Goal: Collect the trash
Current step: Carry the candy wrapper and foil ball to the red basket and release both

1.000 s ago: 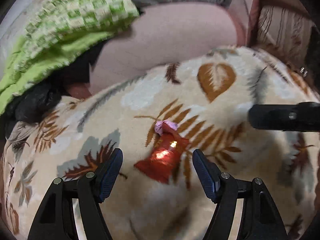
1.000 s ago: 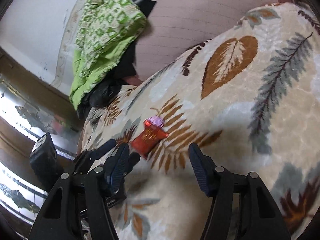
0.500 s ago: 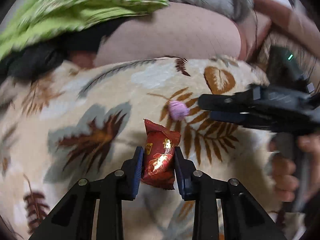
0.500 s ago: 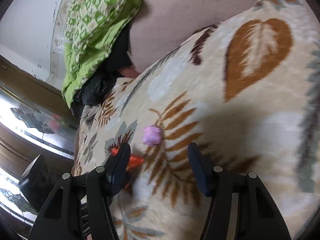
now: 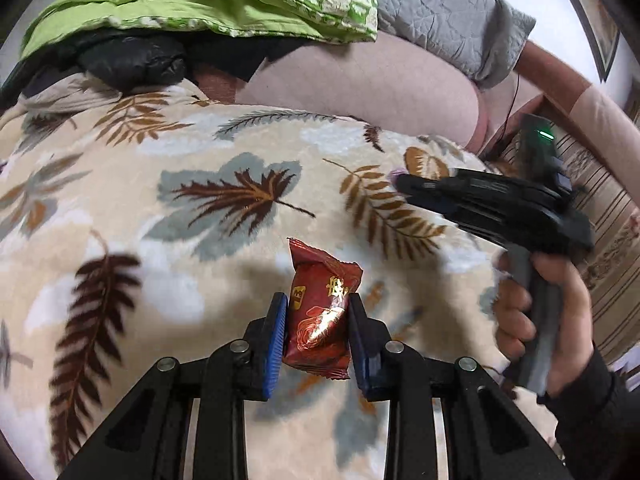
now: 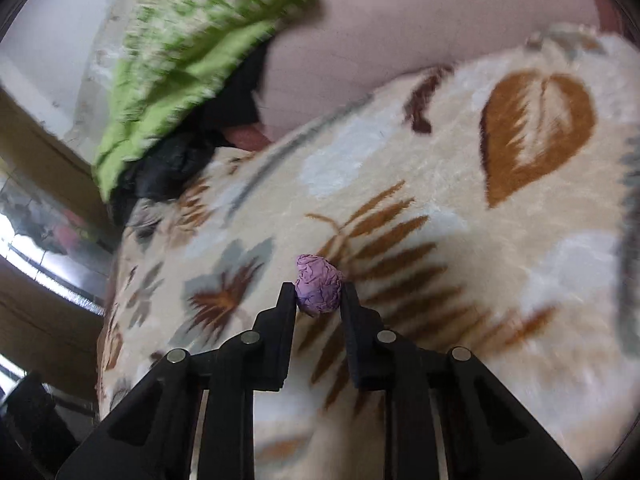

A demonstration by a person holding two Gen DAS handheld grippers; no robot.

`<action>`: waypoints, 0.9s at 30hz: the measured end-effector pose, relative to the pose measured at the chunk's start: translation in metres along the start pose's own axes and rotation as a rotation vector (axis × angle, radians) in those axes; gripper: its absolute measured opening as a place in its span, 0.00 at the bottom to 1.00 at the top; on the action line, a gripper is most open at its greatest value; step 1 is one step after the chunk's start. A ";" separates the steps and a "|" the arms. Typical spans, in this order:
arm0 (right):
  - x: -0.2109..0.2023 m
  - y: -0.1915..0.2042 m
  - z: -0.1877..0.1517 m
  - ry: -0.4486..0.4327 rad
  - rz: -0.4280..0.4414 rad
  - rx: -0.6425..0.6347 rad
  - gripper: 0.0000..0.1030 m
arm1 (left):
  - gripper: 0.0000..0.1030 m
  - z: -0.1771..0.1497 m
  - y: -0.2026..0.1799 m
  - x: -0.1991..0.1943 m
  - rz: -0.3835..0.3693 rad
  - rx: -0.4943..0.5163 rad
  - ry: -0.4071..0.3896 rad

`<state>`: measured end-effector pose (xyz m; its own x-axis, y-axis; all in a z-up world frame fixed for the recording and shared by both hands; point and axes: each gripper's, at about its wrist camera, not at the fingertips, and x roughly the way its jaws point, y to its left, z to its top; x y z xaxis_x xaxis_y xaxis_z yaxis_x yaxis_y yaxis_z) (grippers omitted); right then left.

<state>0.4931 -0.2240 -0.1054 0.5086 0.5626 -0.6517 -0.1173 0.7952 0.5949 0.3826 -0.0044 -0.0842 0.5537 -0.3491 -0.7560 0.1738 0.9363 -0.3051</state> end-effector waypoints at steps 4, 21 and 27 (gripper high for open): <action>-0.081 0.026 -0.035 -0.043 0.034 -0.039 0.21 | 0.28 -0.022 -0.024 -0.053 -0.038 0.000 -0.036; -0.373 0.117 -0.259 -0.248 0.078 -0.226 0.21 | 0.28 -0.189 -0.108 -0.304 -0.083 0.018 -0.199; -0.420 0.129 -0.327 -0.277 0.060 -0.291 0.21 | 0.28 -0.247 -0.101 -0.347 -0.009 0.018 -0.242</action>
<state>-0.0143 -0.2841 0.0915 0.6992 0.5595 -0.4451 -0.3700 0.8158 0.4445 -0.0284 0.0130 0.0659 0.7309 -0.3405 -0.5915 0.1933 0.9344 -0.2991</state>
